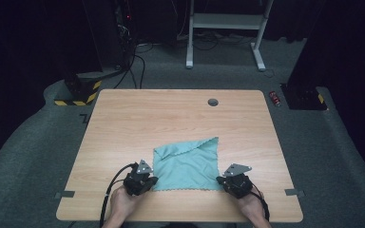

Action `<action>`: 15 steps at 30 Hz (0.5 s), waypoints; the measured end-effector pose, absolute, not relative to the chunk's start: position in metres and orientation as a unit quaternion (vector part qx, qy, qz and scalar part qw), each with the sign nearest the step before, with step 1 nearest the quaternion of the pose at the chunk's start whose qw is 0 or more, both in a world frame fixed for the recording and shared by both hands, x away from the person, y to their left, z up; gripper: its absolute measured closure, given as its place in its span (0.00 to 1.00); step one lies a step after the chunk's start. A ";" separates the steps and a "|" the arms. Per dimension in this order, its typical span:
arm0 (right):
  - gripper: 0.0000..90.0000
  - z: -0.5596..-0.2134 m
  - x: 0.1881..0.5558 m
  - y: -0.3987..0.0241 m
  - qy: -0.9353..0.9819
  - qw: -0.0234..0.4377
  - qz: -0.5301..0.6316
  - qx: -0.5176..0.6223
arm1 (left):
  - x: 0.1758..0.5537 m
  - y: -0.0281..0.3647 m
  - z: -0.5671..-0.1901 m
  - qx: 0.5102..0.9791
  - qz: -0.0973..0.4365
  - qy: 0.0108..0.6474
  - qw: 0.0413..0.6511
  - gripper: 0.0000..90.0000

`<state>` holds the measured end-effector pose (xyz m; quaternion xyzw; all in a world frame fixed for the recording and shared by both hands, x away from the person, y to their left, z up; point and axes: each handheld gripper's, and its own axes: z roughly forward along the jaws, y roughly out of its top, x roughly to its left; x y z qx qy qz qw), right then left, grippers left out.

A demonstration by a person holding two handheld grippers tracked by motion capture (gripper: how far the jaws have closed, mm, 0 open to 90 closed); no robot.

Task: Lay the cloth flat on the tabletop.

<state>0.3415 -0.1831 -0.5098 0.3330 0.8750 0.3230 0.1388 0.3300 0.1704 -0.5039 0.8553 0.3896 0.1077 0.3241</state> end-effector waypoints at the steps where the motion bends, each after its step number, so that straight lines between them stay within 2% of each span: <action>1: 0.95 -0.509 0.343 -0.184 0.872 0.139 0.329 0.335 | 0.332 0.170 -0.502 0.853 0.114 0.390 0.328 0.97; 6: 0.87 -0.509 0.357 -0.176 0.850 0.151 0.359 0.354 | 0.353 0.161 -0.494 0.834 0.163 0.404 0.340 0.76; 8: 0.85 -0.511 0.364 -0.171 0.846 0.158 0.362 0.358 | 0.365 0.156 -0.493 0.828 0.170 0.413 0.340 0.72; 12: 0.83 -0.515 0.375 -0.166 0.838 0.163 0.367 0.370 | 0.385 0.145 -0.494 0.825 0.181 0.415 0.338 0.69; 15: 0.82 -0.521 0.380 -0.165 0.835 0.163 0.364 0.379 | 0.391 0.141 -0.495 0.826 0.185 0.416 0.333 0.73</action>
